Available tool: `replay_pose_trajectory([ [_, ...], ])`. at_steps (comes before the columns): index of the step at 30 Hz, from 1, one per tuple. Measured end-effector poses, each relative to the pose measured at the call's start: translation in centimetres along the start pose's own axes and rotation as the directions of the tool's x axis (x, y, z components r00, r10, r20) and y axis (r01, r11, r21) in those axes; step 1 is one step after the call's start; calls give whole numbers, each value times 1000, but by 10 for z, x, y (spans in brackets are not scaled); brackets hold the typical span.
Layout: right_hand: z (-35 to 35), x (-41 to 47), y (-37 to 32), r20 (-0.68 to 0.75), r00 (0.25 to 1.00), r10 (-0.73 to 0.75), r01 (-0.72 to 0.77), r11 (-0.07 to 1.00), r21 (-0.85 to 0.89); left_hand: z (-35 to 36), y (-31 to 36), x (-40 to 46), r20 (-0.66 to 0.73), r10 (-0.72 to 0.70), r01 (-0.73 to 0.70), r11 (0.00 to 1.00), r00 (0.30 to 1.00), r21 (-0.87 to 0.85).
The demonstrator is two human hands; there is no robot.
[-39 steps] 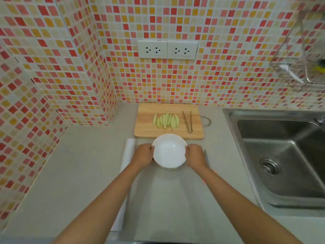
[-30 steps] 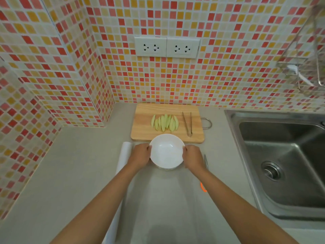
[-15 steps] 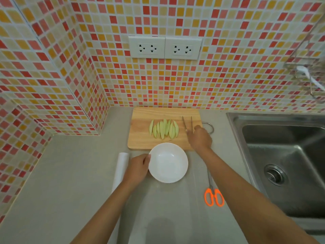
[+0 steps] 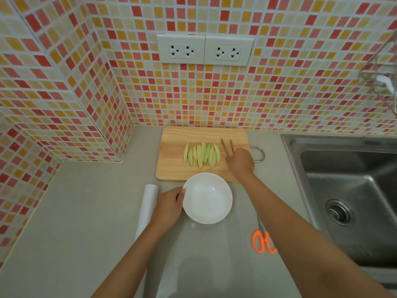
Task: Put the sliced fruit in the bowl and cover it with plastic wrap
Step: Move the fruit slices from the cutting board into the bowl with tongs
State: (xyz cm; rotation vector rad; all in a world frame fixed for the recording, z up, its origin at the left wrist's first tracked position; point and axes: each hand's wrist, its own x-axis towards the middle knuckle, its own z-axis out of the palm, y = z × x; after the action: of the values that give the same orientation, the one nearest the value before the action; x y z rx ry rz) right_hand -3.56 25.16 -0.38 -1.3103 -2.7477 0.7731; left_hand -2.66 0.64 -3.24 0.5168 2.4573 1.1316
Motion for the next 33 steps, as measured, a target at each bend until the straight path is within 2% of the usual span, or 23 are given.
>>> replay_pose_trajectory([
  [4, 1, -23, -2, -4, 999, -51, 51, 996, 75, 0, 3, -1, 1, -9, 9, 1000, 1000, 5],
  [8, 3, -38, -4, 61, 996, -69, 67, 997, 29, -1, 6, -2, 6, -20, 20, 1000, 1000, 12],
  [13, -2, -42, -10, 62, 994, -93, 93, 996, 7, -2, 10, -3, 29, -44, 43, 999, 999, 21],
  [19, -22, -69, -5, 41, 994, -100, 92, 982, 166, -4, 11, 2, 42, -50, 49, 998, 998, 37],
  [23, -34, -113, 13, 132, 980, -145, 112, 966, 233, -3, 12, 3, 38, -56, 54, 997, 998, 57],
  [27, -30, -146, 22, 196, 968, -159, 127, 978, 168, -4, 11, 2, 33, -51, 50, 998, 998, 47],
  [30, -25, -155, 23, 197, 963, -183, 172, 983, 70, -4, 13, 2, 31, -52, 50, 997, 998, 63],
  [33, -29, -155, 23, 186, 965, -186, 178, 982, 59, -4, 15, 2, 29, -50, 48, 996, 998, 73],
])
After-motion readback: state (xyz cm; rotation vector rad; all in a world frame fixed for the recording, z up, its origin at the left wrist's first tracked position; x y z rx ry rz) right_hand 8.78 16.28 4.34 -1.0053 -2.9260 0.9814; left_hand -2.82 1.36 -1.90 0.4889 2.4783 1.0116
